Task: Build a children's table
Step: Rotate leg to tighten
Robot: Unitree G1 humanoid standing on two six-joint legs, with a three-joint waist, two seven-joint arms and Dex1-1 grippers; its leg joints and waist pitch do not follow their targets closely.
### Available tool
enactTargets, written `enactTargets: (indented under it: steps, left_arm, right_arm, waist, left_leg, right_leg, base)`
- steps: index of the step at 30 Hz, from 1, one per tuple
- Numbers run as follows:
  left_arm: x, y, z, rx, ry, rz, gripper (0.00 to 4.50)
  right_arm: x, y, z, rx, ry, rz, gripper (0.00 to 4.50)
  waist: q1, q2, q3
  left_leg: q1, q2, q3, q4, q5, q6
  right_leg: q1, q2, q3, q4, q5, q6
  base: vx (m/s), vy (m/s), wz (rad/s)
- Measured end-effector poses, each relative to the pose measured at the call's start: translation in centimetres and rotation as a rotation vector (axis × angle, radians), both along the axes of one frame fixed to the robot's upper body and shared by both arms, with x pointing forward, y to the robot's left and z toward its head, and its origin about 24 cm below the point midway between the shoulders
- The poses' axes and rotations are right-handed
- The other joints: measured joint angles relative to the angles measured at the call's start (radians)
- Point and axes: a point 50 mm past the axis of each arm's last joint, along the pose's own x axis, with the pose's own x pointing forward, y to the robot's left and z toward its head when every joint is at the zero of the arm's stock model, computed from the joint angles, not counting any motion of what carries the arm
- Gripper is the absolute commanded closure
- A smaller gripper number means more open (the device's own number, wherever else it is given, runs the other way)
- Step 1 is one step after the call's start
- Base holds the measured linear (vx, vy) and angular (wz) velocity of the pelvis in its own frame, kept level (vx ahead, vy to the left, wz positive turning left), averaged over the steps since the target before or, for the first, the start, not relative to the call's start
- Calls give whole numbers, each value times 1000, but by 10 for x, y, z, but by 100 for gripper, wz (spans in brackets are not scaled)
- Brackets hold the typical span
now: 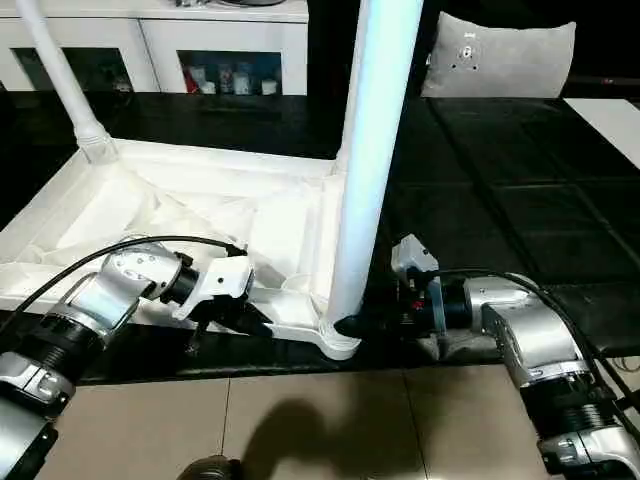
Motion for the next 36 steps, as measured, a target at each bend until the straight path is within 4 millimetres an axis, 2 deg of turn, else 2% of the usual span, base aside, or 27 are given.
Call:
enactTargets:
  steps: [8,11,13,16,19,22,23,26,27,30,32,36]
  left_arm:
    - [0,-2,0,-26,51,62,450]
    - [6,0,-2,-40,50,202,450]
    - [11,-7,-5,-57,47,317,450]
    - [19,-25,-7,-95,29,461,450]
    - [26,-47,-8,-120,13,595,450]
    - [28,-58,-6,-127,-1,639,450]
    - [28,-59,-6,-127,-7,643,450]
    - [28,-62,-5,-129,-18,641,450]
    - [28,-63,-4,-130,-20,638,450]
    - [27,-63,-4,-127,-23,612,450]
    - [26,-61,-4,-125,-24,588,450]
    - [24,-48,-5,-114,-35,519,450]
  right_arm:
    - [-3,2,-2,35,13,-57,248]
    - [6,10,-6,55,5,-217,248]
    - [16,16,-8,50,8,-379,249]
    - [37,24,-5,10,-8,-613,250]
    - [55,34,-3,-30,-38,-825,250]
    - [62,38,-3,-52,-82,-905,250]
    - [63,38,-3,-50,-92,-912,198]
    - [63,38,-4,-8,-84,-926,179]
    - [63,37,-5,6,-80,-930,150]
    - [57,30,-5,9,-93,-882,138]
    - [53,28,-6,5,-106,-840,107]
    - [43,14,-6,1,-123,-723,77]
  waist:
    - [2,0,0]
    - [-17,0,0]
    - [-37,0,0]
    - [-70,-2,0]
    - [-82,-4,1]
    - [-80,-3,0]
    - [-78,-3,0]
    - [-70,-1,-1]
    - [-68,-1,-1]
    - [-61,-1,-1]
    - [-57,0,-1]
    - [-44,0,0]
  left_leg:
    - [2,0,0,0,0,0]
    - [4,1,1,2,1,-1]
    - [5,0,1,2,1,-2]
    - [5,0,2,3,2,-3]
    - [4,0,2,2,2,-3]
    - [4,0,1,-2,2,-3]
    - [3,0,1,-4,2,-3]
    - [0,0,1,-5,2,-3]
    - [-1,0,2,-5,2,-2]
    - [-2,0,2,-5,2,-1]
    - [-2,0,1,-5,2,-2]
    - [-1,0,1,-5,2,-2]
  right_leg:
    - [0,0,0,2,0,0]
    - [0,0,1,5,0,0]
    - [1,0,2,4,0,0]
    - [0,0,3,3,1,0]
    - [-1,0,3,3,2,0]
    - [-2,1,2,2,2,0]
    - [-3,1,2,1,2,1]
    - [-6,1,1,1,1,1]
    - [-8,1,2,1,1,1]
    - [-8,1,1,0,1,1]
    - [-8,1,1,0,1,1]
    - [-8,1,1,1,1,1]
  base:
    - [0,0,0]
    - [0,0,0]
    - [0,0,0]
    - [0,0,0]
    - [0,0,0]
    - [0,0,0]
    - [0,0,0]
    - [0,0,0]
    - [0,0,0]
    - [0,0,0]
    - [0,0,0]
    - [0,0,0]
